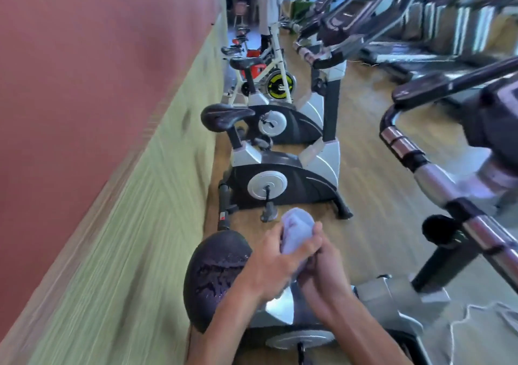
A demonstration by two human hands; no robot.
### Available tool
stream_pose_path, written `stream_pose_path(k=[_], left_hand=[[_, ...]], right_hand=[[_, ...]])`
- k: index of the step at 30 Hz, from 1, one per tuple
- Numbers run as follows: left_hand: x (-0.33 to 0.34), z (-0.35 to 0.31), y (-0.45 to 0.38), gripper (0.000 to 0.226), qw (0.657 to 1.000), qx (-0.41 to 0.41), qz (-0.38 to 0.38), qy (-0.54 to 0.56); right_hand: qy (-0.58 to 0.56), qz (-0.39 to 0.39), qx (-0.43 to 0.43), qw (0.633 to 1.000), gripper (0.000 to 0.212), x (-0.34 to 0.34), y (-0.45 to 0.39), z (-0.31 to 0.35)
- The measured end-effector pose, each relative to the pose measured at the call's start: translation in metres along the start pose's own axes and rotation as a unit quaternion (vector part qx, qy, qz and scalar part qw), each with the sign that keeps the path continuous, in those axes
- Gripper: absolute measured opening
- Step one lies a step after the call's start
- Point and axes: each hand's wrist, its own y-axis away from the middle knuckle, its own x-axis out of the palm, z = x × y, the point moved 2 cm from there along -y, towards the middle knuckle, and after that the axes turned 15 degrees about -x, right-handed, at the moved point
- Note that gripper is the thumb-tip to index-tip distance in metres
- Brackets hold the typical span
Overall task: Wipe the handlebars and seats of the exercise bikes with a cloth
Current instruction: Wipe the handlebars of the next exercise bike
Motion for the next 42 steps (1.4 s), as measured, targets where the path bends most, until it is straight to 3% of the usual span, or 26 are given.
stream_pose_path(k=[3, 6, 8, 12, 17, 18, 23, 25, 27, 33, 38, 40, 42], left_hand=[[0.035, -0.023, -0.006, 0.058, 0.997, 0.053, 0.046, -0.033], [0.062, -0.053, -0.019, 0.041, 0.988, 0.121, 0.083, -0.057], [0.078, -0.078, -0.026, 0.033, 0.979, 0.157, 0.126, -0.037], [0.104, -0.129, -0.036, 0.055, 0.959, 0.193, 0.206, 0.006], [0.127, -0.179, -0.039, 0.059, 0.930, 0.203, 0.307, 0.004], [0.134, -0.187, -0.039, 0.056, 0.921, 0.209, 0.329, -0.007], [0.169, -0.227, -0.047, 0.033, 0.877, 0.248, 0.410, -0.034], [0.190, -0.239, -0.048, 0.032, 0.858, 0.268, 0.436, -0.034], [0.211, -0.249, -0.047, 0.043, 0.846, 0.301, 0.439, -0.026], [0.261, -0.265, -0.026, 0.029, 0.831, 0.410, 0.377, -0.003], [0.292, -0.257, -0.002, 0.040, 0.829, 0.533, 0.161, 0.049], [0.313, -0.248, 0.009, 0.047, 0.824, 0.531, 0.196, 0.028], [0.334, -0.240, 0.021, 0.068, 0.825, 0.491, 0.280, 0.017]], right_hand=[[0.024, -0.019, -0.083, 0.996, 0.050, -0.024, 0.011, 0.046], [0.078, 0.005, -0.182, 0.980, 0.040, -0.050, 0.020, 0.095], [0.163, 0.025, -0.278, 0.946, 0.041, -0.064, 0.025, 0.129], [0.256, 0.022, -0.422, 0.869, 0.058, -0.083, 0.036, 0.186], [0.274, -0.011, -0.451, 0.849, 0.102, -0.084, 0.031, 0.244], [0.294, -0.027, -0.456, 0.840, 0.103, -0.086, 0.032, 0.255], [0.363, -0.095, -0.475, 0.796, 0.064, -0.096, 0.054, 0.297], [0.382, -0.132, -0.489, 0.773, 0.062, -0.102, 0.066, 0.311], [0.389, -0.156, -0.503, 0.756, 0.061, -0.108, 0.077, 0.323], [0.334, -0.175, -0.553, 0.743, 0.055, -0.124, 0.100, 0.349], [0.374, -0.285, -0.635, 0.613, 0.060, -0.140, 0.112, 0.360], [0.378, -0.316, -0.642, 0.588, 0.056, -0.143, 0.113, 0.363], [0.379, -0.303, -0.637, 0.599, 0.043, -0.144, 0.113, 0.366]])
